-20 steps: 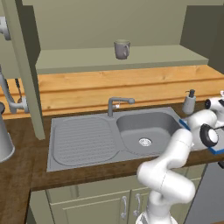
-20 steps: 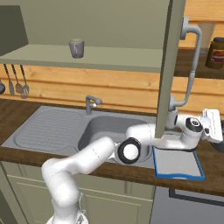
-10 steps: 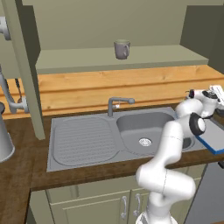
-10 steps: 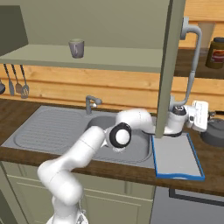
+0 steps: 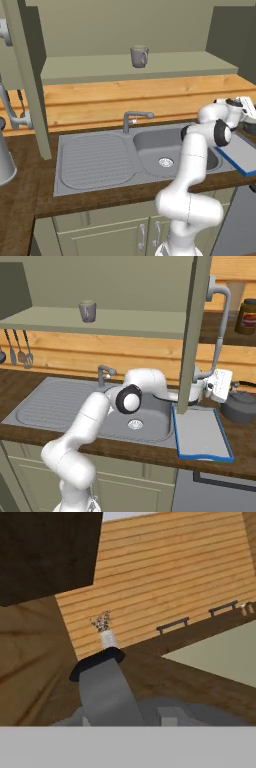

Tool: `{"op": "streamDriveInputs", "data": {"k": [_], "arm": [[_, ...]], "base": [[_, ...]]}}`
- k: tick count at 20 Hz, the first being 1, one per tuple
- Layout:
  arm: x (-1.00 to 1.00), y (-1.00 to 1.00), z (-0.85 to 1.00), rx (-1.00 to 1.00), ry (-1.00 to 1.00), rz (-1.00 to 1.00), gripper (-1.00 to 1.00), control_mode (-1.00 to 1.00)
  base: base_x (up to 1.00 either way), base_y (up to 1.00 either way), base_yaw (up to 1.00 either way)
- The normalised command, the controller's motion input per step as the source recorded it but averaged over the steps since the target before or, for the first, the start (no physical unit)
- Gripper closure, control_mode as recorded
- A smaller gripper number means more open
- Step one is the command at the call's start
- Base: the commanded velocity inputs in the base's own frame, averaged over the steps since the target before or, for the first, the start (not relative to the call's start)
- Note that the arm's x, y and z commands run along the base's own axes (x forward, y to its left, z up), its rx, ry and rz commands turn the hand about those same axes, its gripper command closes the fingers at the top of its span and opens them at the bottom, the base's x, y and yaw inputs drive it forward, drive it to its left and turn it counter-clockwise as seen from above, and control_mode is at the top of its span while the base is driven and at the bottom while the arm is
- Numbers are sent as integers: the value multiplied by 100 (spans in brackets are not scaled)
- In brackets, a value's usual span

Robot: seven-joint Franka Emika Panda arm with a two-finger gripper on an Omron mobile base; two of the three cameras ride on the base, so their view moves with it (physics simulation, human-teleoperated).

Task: Pick the kettle from the counter and place it on the tray. Then pick the mug from the cabinet and place it on the tray. Then close the cabinet doors.

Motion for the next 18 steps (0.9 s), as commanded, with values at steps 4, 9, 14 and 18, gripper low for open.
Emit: {"op": "streamDriveInputs", "data": {"k": [4,9,14,18], "arm": [[-33,44,-1,0,-14,0,100,-100],[-46,46,0,-3,-12,0,100,-100],[-58,37,-18,-6,-8,1,100,-100],[-29,58,-38,-15,-15,4,100,-100]], "base": [[0,0,0],[0,0,0],[0,0,0],[0,0,0]]}}
